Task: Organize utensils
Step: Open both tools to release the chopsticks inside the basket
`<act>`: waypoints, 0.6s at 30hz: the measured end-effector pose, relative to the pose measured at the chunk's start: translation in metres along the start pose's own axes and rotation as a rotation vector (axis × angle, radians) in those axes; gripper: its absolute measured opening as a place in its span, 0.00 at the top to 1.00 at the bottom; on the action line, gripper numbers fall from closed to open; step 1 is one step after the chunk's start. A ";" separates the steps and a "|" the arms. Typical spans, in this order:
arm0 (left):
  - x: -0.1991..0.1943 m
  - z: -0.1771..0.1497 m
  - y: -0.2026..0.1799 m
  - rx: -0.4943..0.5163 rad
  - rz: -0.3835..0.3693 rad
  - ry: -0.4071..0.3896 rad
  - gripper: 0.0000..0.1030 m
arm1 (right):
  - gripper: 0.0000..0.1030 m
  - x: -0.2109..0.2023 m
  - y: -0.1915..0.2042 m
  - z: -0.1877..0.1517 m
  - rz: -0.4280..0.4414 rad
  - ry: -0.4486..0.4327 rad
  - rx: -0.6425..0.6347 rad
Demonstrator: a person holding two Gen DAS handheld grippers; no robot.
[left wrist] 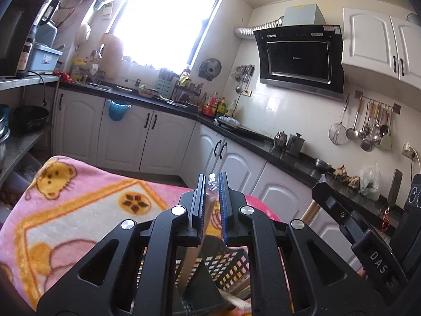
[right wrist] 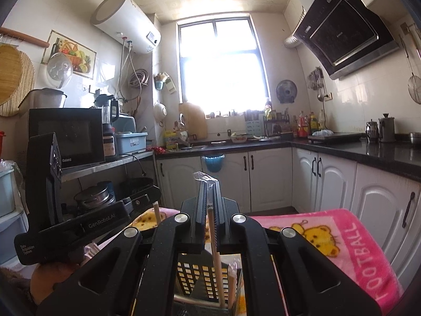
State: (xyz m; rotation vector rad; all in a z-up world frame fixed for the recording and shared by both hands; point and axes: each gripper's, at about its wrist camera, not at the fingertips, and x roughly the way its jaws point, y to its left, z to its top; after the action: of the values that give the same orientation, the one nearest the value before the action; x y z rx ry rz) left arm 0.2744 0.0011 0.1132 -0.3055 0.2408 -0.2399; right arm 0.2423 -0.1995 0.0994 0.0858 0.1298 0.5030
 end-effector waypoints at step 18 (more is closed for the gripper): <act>0.001 -0.015 -0.001 0.015 -0.011 0.074 0.94 | 0.71 -0.017 -0.005 -0.017 -0.018 0.071 0.060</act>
State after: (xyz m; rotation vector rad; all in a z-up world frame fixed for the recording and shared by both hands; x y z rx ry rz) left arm 0.2708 -0.0042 0.0999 -0.2834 0.3101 -0.2640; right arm 0.2276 -0.2114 0.0841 0.1256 0.2156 0.4843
